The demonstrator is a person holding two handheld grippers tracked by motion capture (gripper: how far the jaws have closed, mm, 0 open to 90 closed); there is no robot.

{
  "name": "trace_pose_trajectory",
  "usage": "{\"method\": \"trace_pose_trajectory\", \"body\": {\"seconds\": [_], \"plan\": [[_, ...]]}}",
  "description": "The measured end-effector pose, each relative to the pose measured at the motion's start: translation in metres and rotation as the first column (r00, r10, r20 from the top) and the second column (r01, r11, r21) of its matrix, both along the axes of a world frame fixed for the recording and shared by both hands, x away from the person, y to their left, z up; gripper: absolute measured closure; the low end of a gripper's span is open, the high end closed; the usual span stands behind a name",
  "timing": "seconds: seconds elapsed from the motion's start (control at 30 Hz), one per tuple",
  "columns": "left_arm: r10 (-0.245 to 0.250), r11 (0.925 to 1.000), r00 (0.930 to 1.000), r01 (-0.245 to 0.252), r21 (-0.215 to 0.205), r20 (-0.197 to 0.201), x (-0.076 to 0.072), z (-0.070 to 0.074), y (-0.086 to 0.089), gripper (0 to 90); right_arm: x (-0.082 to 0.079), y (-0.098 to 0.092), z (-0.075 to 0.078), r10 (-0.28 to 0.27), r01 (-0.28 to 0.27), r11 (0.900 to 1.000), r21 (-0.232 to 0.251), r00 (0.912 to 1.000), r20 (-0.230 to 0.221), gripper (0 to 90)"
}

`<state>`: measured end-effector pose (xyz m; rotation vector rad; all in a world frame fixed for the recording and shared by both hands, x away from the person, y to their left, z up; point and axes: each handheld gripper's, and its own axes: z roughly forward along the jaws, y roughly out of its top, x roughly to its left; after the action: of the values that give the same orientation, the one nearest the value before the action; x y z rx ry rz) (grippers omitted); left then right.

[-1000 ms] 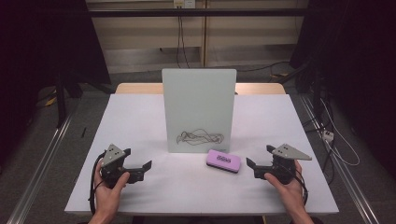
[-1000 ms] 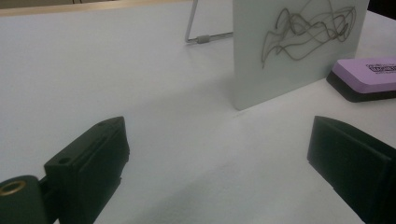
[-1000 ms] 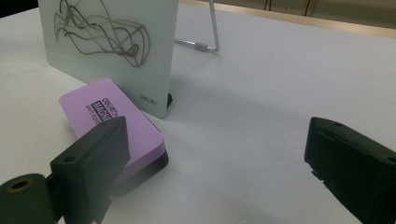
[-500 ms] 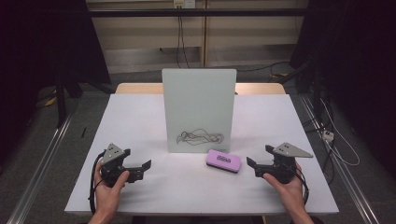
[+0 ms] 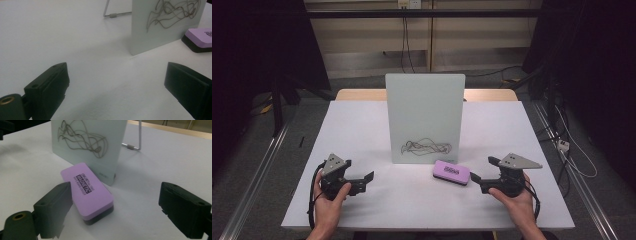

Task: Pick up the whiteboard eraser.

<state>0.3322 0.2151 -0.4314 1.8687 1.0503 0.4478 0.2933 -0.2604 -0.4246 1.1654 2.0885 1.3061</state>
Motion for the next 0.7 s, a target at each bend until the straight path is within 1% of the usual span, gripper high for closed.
{"method": "trace_pose_trajectory", "body": {"seconds": [0.03, 0.1, 0.13, 0.17, 0.2, 0.23, 0.27, 0.33, 0.37, 0.43, 0.47, 0.5, 0.53, 0.57, 0.63, 0.7], "plan": [[-0.008, 1.0000, 1.0000, 0.008, 0.004, 0.003, 0.000, 0.000, -0.001, 5.6, 0.001, 0.002, 0.000, 0.011, -0.011, 1.000, -0.006, 0.9999, -0.005, 11.5], [-0.009, 1.0000, 1.0000, 0.009, 0.003, 0.002, 0.000, 0.000, -0.001, 5.6, 0.003, 0.004, 0.000, 0.035, -0.035, 0.999, -0.021, 0.9993, -0.016, 13.5], [-0.011, 0.9999, 0.9999, 0.011, 0.002, 0.003, 0.000, 0.000, -0.001, 5.6, 0.003, 0.004, 0.000, 0.035, -0.035, 0.999, -0.021, 0.9993, -0.016, 13.5], [-0.015, 0.9999, 0.9999, 0.015, 0.000, 0.006, 0.000, 0.000, -0.001, 5.6, 0.004, 0.006, 0.000, 0.043, -0.044, 0.998, -0.033, 0.9988, -0.021, 13.1], [-0.013, 0.9999, 0.9999, 0.013, 0.006, 0.005, -0.001, 0.000, -0.001, 5.6, 0.007, 0.008, 0.002, 0.055, -0.057, 0.997, -0.060, 0.9980, -0.030, 13.3], [-0.015, 0.9999, 0.9999, 0.015, 0.001, 0.006, -0.001, 0.000, -0.001, 5.6, 0.007, 0.008, 0.002, 0.055, -0.057, 0.997, -0.060, 0.9980, -0.030, 13.3], [-0.018, 0.9998, 0.9998, 0.018, -0.003, 0.006, 0.000, 0.000, -0.001, 5.6, 0.010, 0.010, 0.003, 0.073, -0.076, 0.995, -0.067, 0.9964, -0.043, 13.5], [-0.016, 0.9999, 0.9998, 0.016, -0.001, 0.008, 0.000, 0.000, -0.001, 5.6, 0.013, 0.013, 0.004, 0.092, -0.096, 0.992, -0.077, 0.9942, -0.056, 14.0], [-0.015, 0.9999, 0.9999, 0.015, 0.003, 0.004, 0.000, 0.000, -0.001, 5.6, 0.013, 0.013, 0.004, 0.092, -0.096, 0.992, -0.077, 0.9942, -0.056, 14.0], [-0.023, 0.9997, 0.9997, 0.023, 0.009, 0.002, 0.000, 0.000, -0.001, 5.6, 0.016, 0.018, 0.004, 0.113, -0.120, 0.987, -0.110, 0.9911, -0.071, 13.9], [-0.024, 0.9997, 0.9997, 0.024, 0.008, 0.001, 0.000, 0.000, -0.002, 5.6, 0.019, 0.021, 0.006, 0.137, -0.147, 0.981, -0.128, 0.9870, -0.085, 14.4], [-0.031, 0.9995, 0.9995, 0.031, 0.007, -0.004, 0.001, -0.001, -0.003, 5.5, 0.021, 0.023, 0.008, 0.145, -0.157, 0.978, -0.137, 0.9848, -0.095, 14.3], [-0.031, 0.9995, 0.9995, 0.031, 0.007, -0.004, 0.001, -0.001, -0.003, 5.6, 0.021, 0.023, 0.008, 0.145, -0.157, 0.978, -0.137, 0.9848, -0.095, 14.3], [-0.034, 0.9994, 0.9994, 0.035, 0.006, -0.008, 0.001, -0.002, -0.003, 5.5, 0.025, 0.027, 0.011, 0.172, -0.188, 0.971, -0.149, 0.9790, -0.109, 14.2], [-0.036, 0.9993, 0.9993, 0.036, 0.005, -0.010, 0.001, -0.002, -0.003, 5.6, 0.029, 0.032, 0.015, 0.190, -0.207, 0.964, -0.167, 0.9751, -0.116, 14.2], [-0.036, 0.9993, 0.9993, 0.036, 0.008, -0.010, 0.001, -0.002, -0.003, 5.5, 0.031, 0.034, 0.017, 0.195, -0.213, 0.962, -0.169, 0.9735, -0.120, 14.0]]}}
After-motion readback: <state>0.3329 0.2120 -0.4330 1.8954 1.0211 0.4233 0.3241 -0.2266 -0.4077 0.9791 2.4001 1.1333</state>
